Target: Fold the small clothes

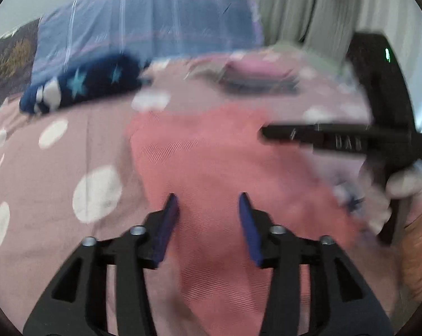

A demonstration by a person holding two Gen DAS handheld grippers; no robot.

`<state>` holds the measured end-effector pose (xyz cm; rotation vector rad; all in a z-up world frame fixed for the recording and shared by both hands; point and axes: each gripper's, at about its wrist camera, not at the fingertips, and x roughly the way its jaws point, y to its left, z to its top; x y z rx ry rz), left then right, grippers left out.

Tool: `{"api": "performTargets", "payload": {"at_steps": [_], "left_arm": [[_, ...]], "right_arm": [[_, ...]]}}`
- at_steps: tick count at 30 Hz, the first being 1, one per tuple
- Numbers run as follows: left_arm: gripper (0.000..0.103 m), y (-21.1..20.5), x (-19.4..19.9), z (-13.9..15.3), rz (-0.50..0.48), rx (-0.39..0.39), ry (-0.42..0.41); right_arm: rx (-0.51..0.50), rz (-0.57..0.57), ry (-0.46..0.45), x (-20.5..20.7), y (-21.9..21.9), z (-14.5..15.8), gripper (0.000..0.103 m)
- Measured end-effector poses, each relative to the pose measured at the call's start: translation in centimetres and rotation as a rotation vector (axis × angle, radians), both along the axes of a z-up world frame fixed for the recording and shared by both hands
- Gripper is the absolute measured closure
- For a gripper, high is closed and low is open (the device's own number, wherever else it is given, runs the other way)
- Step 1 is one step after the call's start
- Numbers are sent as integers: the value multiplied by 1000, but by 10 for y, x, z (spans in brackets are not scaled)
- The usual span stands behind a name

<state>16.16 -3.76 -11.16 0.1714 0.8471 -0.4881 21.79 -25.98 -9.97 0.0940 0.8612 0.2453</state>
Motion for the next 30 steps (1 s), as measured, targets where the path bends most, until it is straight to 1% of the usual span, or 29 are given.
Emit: {"api": "performTargets", "payload": {"at_steps": [1,2,3,4,6,9,11,13,15,17,18,19,20,21,22,23,24,25,27,29,30], "left_arm": [[52,0,2,-11,4,19,-8],[52,2,-2,-15,-1,0,-39],[52,2,-4,-13,0,12,-49],[51,-1,-6,-11,3,33,-57],[50,-5,-10,-13,2,65,-79],[50,0,-7,-11,3,45,-65],[48,5,-5,-11,8,28,-58],[47,6,-7,-10,14,21,-53],[46,7,-8,-9,16,17,-47],[43,9,-10,-8,16,11,-41],[42,10,-11,-8,17,11,-39],[40,10,-13,-8,19,12,-36],[36,11,-15,-8,24,14,-28],[33,11,-16,-9,28,15,-14],[32,12,-17,-10,26,11,3],[32,13,-20,-12,17,4,30],[32,13,-23,-14,10,7,44],[32,13,-29,-15,-1,15,48],[32,13,-35,-14,-14,22,44],[32,11,-39,-12,-29,26,45],[32,10,-40,-12,-33,31,41]], "right_arm": [[-56,-26,-3,10,-3,-13,97],[-18,-20,-18,15,-11,-21,102],[84,-37,-4,17,-25,-22,103],[136,-64,1,17,-34,-20,103],[165,-75,-1,15,-38,-20,103],[187,-85,-13,2,-37,-10,103],[214,-79,-36,-19,-39,3,91],[221,-46,-57,-39,-40,14,89],[221,20,-74,-66,-32,24,87],[201,83,-80,-93,-24,27,81],[177,114,-77,-105,-18,24,79],[124,118,-52,-113,-11,15,74],[49,105,-11,-116,-3,0,71],[8,98,10,-117,1,-10,71],[-8,95,-5,-121,3,-15,72],[-19,93,-23,-127,5,-13,72],[-22,91,-20,-129,6,-10,72],[-14,86,-27,-131,6,-6,69],[6,70,-62,-132,2,5,63],[10,44,-77,-124,-6,12,52],[14,28,-75,-120,-11,13,52]]}}
